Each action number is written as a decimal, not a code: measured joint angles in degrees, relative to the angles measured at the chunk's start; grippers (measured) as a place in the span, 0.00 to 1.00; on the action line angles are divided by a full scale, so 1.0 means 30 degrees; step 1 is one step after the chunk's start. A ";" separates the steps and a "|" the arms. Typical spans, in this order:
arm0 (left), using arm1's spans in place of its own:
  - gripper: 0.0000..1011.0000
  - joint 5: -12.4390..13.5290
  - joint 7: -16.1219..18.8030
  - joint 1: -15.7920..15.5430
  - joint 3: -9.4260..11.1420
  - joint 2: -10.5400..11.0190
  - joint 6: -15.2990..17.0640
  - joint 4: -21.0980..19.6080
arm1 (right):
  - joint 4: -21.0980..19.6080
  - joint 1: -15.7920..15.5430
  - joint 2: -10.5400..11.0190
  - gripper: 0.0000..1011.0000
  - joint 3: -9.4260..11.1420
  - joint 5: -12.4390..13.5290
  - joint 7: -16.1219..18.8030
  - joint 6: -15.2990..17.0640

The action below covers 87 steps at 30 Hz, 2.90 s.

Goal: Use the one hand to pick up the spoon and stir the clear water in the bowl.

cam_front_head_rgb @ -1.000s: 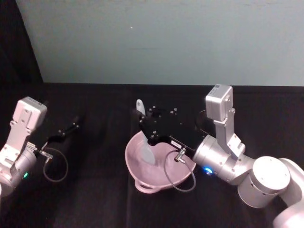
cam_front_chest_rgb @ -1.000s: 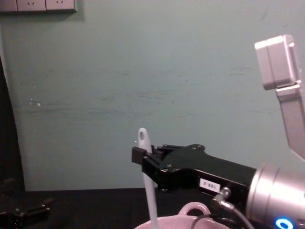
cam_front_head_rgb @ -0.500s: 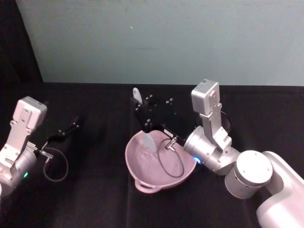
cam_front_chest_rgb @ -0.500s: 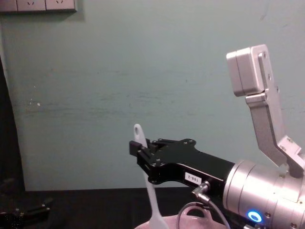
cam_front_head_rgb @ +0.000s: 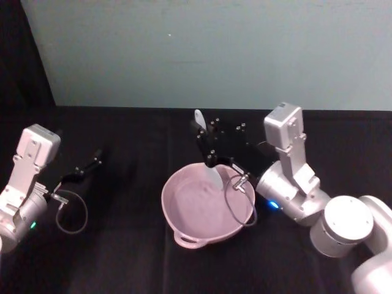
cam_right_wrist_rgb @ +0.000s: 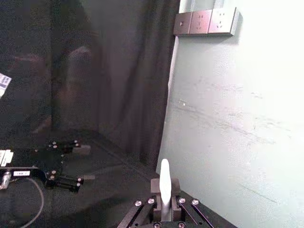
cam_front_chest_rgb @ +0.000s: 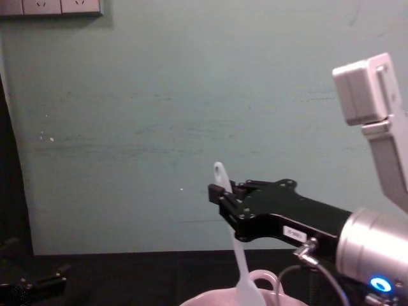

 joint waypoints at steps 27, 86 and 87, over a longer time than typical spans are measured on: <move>0.99 0.0000 0.0000 0.0000 0.0000 -0.0002 0.0000 0.0000 | -0.1200 -0.0534 0.0656 0.11 -0.0932 0.3572 0.3034 0.1295; 0.99 0.0000 0.0000 -0.0001 0.0000 -0.0001 0.0001 0.0000 | 0.1173 0.0565 -0.0219 0.11 -0.1145 0.3080 0.2284 -0.0638; 0.99 0.0000 0.0001 0.0000 0.0000 -0.0002 0.0000 0.0000 | 0.1297 0.0606 -0.0276 0.12 -0.1094 0.2933 0.2111 -0.0737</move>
